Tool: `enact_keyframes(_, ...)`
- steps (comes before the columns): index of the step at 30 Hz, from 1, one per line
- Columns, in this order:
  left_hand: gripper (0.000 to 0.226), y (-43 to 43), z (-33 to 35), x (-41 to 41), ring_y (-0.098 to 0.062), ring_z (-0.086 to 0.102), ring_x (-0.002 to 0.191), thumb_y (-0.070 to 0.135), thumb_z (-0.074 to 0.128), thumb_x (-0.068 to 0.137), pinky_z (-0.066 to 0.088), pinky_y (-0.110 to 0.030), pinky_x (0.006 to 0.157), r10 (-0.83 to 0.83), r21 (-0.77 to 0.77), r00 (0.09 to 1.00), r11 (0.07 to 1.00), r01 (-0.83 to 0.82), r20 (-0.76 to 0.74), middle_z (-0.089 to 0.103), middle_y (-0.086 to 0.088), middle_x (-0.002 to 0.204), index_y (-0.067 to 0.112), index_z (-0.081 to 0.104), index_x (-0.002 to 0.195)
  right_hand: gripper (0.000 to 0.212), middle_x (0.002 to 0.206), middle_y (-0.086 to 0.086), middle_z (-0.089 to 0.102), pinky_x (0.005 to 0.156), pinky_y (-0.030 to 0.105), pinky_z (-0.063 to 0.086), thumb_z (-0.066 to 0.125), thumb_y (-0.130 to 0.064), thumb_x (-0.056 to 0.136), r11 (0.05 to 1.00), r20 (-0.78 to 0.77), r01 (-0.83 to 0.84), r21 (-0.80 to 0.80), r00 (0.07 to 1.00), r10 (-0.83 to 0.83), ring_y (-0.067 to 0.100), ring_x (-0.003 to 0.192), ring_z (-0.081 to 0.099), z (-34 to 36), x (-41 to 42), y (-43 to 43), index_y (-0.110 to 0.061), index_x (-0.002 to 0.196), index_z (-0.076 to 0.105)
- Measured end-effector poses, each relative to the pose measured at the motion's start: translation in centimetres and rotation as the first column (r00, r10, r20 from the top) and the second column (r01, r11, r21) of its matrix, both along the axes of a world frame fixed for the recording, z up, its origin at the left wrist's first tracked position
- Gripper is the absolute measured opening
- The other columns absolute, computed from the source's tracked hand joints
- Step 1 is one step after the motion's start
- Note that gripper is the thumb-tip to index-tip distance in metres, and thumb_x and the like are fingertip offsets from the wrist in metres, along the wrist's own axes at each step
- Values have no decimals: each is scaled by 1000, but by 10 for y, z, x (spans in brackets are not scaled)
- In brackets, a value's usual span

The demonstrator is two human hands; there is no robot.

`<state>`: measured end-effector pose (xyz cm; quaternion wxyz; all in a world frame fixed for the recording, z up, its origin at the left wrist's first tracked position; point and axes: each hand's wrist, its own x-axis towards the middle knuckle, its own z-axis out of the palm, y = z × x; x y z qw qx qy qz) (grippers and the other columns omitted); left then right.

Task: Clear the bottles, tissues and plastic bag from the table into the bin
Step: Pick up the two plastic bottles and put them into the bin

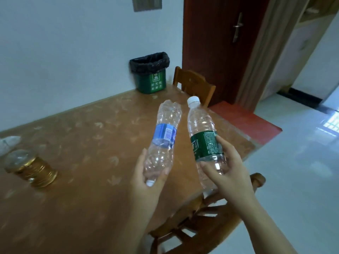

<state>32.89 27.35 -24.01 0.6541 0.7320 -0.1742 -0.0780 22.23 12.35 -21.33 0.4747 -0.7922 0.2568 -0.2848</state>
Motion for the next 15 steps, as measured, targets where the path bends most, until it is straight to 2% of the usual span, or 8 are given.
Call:
enact_keyframes(3,84,-56,2,-28,-3,63,93,38,70,57,50,-16,73,-74,-9,997,997,74,-11,55,10,122,30,38,135,72,123,-10,49,69,12,50,74,-27,71,997,27,73,15,997,-74,7,99,57,0,-40,-51,-39,132,37)
enact_keyframes(5,84,-95,6,-50,-9,62,101,37,71,58,52,-21,79,-120,-15,993,993,120,-22,55,17,120,31,37,135,71,123,-7,50,68,6,47,74,-25,71,994,24,108,13,994,-108,10,98,58,4,-70,-88,-39,131,38)
enact_keyframes(8,82,-160,13,-86,-10,61,102,41,69,57,52,-18,76,-189,-20,982,982,188,-11,50,29,111,33,38,132,70,121,-4,50,63,3,45,74,-20,73,987,49,161,11,986,-162,3,94,56,11,-114,-144,-34,131,39)
enact_keyframes(13,84,-250,19,-137,-12,62,102,49,72,54,52,-31,83,-259,-85,966,963,256,-19,54,27,111,32,41,130,69,118,-10,49,65,2,41,75,-17,72,980,73,199,-6,978,-198,-8,96,52,15,-168,-216,-32,130,41)
enact_keyframes(15,84,-276,18,-149,-11,62,101,42,72,57,53,-33,82,-264,-86,964,961,263,-9,53,30,110,27,41,133,68,115,-13,49,64,1,40,74,-15,72,975,79,220,9,972,-220,-15,95,49,13,-184,-239,-32,129,42)
